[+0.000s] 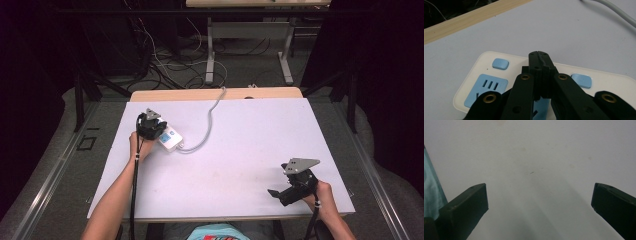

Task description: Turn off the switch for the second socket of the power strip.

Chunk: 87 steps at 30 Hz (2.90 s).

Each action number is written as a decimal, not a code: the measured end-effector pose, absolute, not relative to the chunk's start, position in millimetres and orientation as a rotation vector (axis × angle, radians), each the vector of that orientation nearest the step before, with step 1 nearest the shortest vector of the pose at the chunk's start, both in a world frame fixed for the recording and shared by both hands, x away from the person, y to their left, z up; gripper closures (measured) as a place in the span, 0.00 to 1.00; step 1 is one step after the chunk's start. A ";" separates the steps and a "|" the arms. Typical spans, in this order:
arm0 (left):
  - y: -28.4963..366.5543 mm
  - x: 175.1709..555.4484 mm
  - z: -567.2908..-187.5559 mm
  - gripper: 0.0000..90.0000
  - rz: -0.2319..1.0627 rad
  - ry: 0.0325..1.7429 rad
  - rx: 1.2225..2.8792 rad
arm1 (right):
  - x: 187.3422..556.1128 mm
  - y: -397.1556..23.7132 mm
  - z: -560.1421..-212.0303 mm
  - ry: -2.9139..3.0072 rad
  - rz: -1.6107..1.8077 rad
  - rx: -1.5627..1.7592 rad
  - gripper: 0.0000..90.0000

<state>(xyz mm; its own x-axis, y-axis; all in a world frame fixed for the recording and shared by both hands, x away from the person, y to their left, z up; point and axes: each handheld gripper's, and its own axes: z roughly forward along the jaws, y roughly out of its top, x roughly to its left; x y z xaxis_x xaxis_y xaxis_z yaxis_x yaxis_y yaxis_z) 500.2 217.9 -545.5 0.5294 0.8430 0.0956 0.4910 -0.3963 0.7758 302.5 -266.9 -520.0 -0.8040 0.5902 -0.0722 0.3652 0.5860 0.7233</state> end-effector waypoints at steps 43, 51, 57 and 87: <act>218.1 500.8 -547.2 1.00 0.649 1.063 2.057 | 302.8 -267.8 -519.8 2.514 1.015 0.765 0.01; 216.5 500.7 -547.2 1.00 0.650 1.074 2.059 | 302.3 -266.0 -521.8 2.502 1.023 0.780 0.02; 216.5 501.2 -547.2 1.00 0.634 1.081 2.066 | 302.5 -266.3 -521.5 2.507 1.012 0.766 0.02; 217.9 501.4 -548.1 1.00 0.638 1.092 2.041 | 302.0 -265.6 -521.5 2.515 1.007 0.776 0.02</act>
